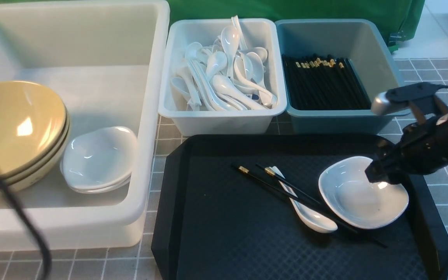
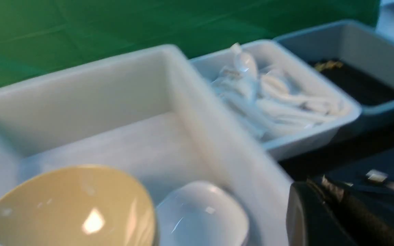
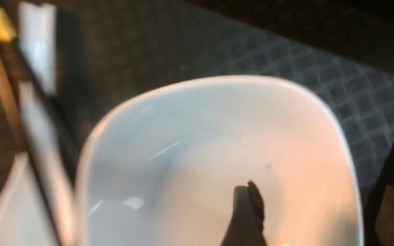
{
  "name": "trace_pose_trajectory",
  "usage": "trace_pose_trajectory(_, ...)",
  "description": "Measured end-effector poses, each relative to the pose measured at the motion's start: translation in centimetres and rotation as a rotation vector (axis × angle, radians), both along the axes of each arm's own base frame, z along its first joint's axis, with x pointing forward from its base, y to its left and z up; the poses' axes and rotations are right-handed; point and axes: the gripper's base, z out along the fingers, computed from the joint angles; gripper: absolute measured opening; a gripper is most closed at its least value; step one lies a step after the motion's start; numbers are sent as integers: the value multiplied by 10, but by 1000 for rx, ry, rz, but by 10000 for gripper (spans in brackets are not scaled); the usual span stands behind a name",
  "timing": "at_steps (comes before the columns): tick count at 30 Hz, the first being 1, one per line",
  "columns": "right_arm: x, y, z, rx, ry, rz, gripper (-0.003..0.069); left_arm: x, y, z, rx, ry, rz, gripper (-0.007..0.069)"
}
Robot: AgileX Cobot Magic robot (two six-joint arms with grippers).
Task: On grey table put chopsticks spoon bowls plates into blue grey white boxes.
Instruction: 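Reach for and grasp the small white dish on the black tray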
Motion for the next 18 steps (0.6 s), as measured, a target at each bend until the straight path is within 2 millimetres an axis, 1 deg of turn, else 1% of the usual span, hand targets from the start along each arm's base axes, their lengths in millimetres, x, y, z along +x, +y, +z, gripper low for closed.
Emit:
trace_pose_trajectory(1, 3, 0, -3, -7, 5, 5, 507, -6, 1, -6, 20, -15, 10, -10)
trace_pose_trajectory(3, 9, 0, -14, -17, 34, 12, 494, -15, 5, -29, 58, -25, 33, -10)
trace_pose_trajectory(5, 11, 1, -20, -17, 68, 17, 444, -23, 7, -49, 86, -39, 50, -10)
trace_pose_trajectory(6, 11, 1, -20, -14, 75, 17, 429, -24, 7, -52, 90, -45, 54, -10)
trace_pose_trajectory(8, 12, 2, -16, -9, 104, 41, 284, -31, 9, -71, 102, -67, 67, -10)
trace_pose_trajectory(9, 11, 3, -16, -9, 107, 42, 270, -31, 9, -72, 102, -70, 68, -10)
trace_pose_trajectory(10, 13, 3, -7, -6, 101, 58, 172, -32, 10, -81, 93, -86, 80, -10)
trace_pose_trajectory(11, 13, 4, 0, -2, 99, 66, 127, -31, 10, -85, 85, -91, 86, -10)
trace_pose_trajectory(12, 13, 5, 12, 9, 90, 71, 93, -31, 10, -89, 71, -108, 97, -10)
trace_pose_trajectory(13, 13, 6, 20, 15, 82, 76, 87, -31, 11, -92, 58, -128, 108, -10)
trace_pose_trajectory(15, 13, 7, 46, 35, 39, 86, 77, -30, 12, -95, 34, -168, 128, -10)
trace_pose_trajectory(18, 8, 13, 94, 108, -50, 92, 73, -31, 13, -94, 15, -217, 144, -10)
